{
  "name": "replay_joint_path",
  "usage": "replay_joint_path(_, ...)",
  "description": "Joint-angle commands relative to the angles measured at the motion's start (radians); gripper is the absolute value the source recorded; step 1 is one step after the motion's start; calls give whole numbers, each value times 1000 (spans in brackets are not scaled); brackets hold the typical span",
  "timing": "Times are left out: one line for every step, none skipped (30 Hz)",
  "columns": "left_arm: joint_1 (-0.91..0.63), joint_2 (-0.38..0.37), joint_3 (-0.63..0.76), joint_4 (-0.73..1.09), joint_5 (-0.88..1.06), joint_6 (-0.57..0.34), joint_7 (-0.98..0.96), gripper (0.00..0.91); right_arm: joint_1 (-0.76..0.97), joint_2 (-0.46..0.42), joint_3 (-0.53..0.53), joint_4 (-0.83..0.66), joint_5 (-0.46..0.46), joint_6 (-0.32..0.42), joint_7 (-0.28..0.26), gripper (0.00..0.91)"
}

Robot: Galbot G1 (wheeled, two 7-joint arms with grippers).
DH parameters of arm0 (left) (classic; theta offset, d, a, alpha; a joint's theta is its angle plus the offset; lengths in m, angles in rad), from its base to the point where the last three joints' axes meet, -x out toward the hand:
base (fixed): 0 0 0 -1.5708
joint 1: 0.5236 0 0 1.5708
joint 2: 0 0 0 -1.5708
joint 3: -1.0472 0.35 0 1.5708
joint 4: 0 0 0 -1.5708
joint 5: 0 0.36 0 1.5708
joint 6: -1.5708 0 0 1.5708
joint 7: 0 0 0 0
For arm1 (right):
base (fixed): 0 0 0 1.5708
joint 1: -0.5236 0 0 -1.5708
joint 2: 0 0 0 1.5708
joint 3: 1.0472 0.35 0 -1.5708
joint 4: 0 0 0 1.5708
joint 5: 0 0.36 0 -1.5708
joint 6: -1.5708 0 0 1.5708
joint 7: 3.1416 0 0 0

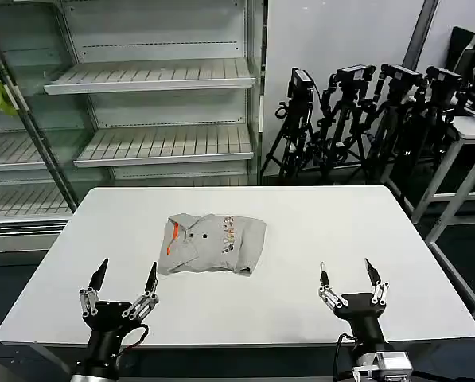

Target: Fold and organize the clothes.

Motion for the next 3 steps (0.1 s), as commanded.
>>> replay_joint_path(10,-6,3,-14,6,2,-1,907,-4,-4,10,15,9,-6,3,907)
replay_joint_path(10,-8,5,-15,6,2,-1,907,-6,-4,11,16,7,-5,4,907)
replay_joint_path(10,-9,6,-15,6,2,-1,907,-7,-4,11,16,5,-4,6,907)
